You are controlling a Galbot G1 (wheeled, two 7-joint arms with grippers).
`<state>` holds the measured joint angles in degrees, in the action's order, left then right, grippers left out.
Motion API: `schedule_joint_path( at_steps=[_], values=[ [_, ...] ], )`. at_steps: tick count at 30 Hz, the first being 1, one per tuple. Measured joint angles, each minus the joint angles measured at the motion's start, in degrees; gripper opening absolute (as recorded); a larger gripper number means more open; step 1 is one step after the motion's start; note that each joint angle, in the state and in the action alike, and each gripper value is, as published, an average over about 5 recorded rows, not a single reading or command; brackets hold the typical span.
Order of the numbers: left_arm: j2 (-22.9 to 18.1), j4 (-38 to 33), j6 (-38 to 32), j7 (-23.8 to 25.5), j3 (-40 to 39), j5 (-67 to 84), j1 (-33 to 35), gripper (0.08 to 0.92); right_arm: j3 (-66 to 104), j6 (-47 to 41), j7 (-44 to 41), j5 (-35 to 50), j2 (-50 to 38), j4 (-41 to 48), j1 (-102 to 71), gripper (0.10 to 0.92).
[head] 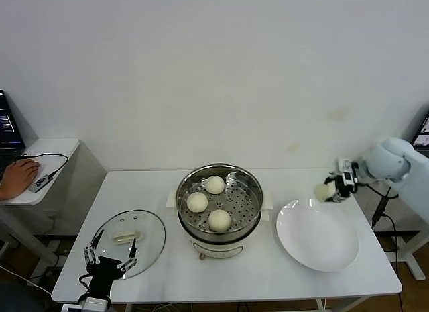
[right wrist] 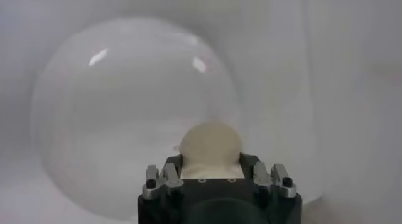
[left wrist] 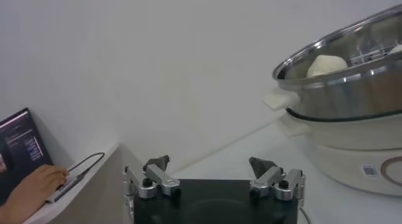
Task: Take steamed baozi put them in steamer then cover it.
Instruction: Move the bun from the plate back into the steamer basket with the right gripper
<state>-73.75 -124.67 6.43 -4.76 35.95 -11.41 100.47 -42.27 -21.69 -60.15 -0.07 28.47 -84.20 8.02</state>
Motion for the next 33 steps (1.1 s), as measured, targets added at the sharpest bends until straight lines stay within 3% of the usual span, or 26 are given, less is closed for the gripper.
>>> schedule_joint_path(
  at_steps=[17,33],
  values=[
    [-1.07,0.13,-0.05,0.01,0.64,0.45,-0.23,0.823,-20.16,-10.98,7.95,21.37,16.24,-3.28,20.82,0.602],
    [-1.61,0.09,-0.61,-0.18,1.0,0.42,-0.1,0.823,-26.06,-15.75,12.05,25.84,26.91,-0.05,18.1,0.602]
  ],
)
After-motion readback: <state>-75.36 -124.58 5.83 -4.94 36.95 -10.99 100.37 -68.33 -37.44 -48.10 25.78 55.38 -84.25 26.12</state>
